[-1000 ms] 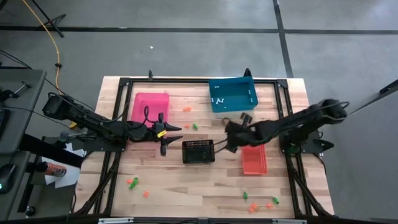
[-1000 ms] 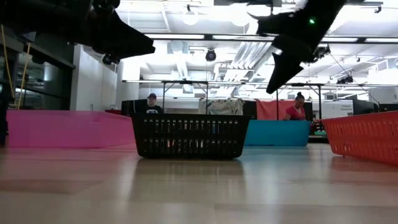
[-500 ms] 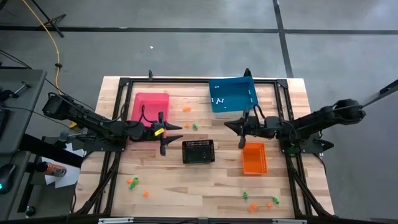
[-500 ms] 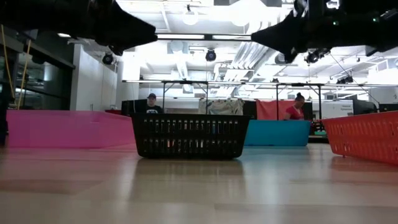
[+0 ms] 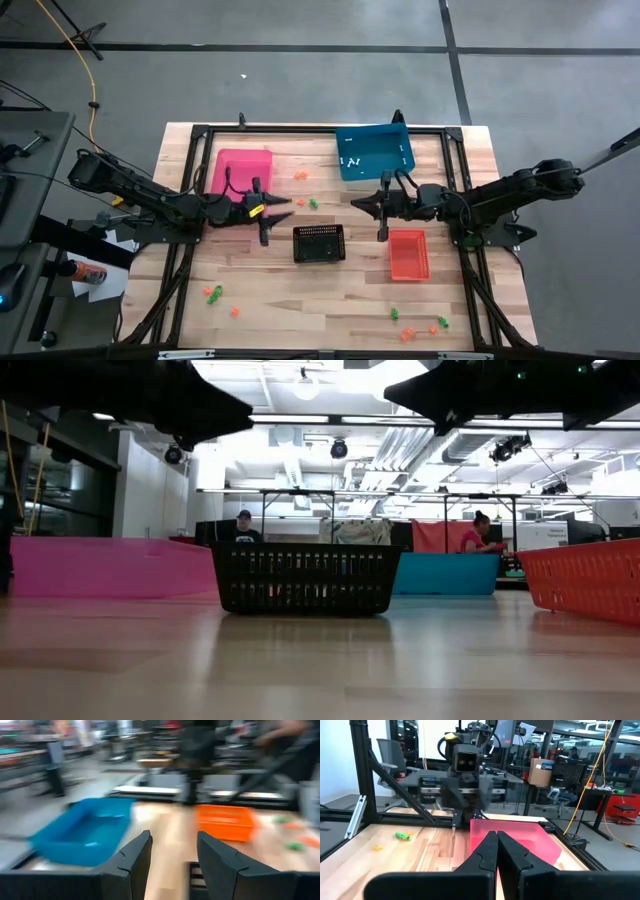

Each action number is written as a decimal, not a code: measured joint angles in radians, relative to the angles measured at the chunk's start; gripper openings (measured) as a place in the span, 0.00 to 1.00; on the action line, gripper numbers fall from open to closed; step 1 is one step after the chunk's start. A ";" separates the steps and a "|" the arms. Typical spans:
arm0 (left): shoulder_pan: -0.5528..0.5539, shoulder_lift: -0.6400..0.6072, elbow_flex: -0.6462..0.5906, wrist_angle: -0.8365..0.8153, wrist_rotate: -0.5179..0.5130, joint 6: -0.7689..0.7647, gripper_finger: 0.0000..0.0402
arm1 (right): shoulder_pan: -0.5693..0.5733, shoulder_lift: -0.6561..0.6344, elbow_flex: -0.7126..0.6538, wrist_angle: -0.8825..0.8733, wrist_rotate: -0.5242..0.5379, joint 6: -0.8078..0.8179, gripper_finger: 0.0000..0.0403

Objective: Sort Halloween decoration
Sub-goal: Put the orange spider toy into the pink bin

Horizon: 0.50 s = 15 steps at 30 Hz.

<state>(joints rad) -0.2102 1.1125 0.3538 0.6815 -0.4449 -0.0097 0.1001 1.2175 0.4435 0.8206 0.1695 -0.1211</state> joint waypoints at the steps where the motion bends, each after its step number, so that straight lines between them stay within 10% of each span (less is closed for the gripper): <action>1: 0.020 0.000 0.013 -0.030 -0.034 -0.004 0.36 | 0.000 0.000 0.000 -0.002 -0.002 0.001 0.00; 10: 0.401 0.121 0.432 -0.904 0.078 -0.171 0.36 | -0.003 0.000 0.000 -0.002 -0.002 0.008 0.00; 15: 0.549 0.299 0.534 -0.968 0.323 -0.188 0.36 | -0.015 0.000 0.000 -0.021 -0.002 0.010 0.00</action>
<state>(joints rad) 0.3392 1.4114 0.8875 -0.2868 -0.1215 -0.1978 0.0849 1.2179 0.4438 0.7993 0.1674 -0.1112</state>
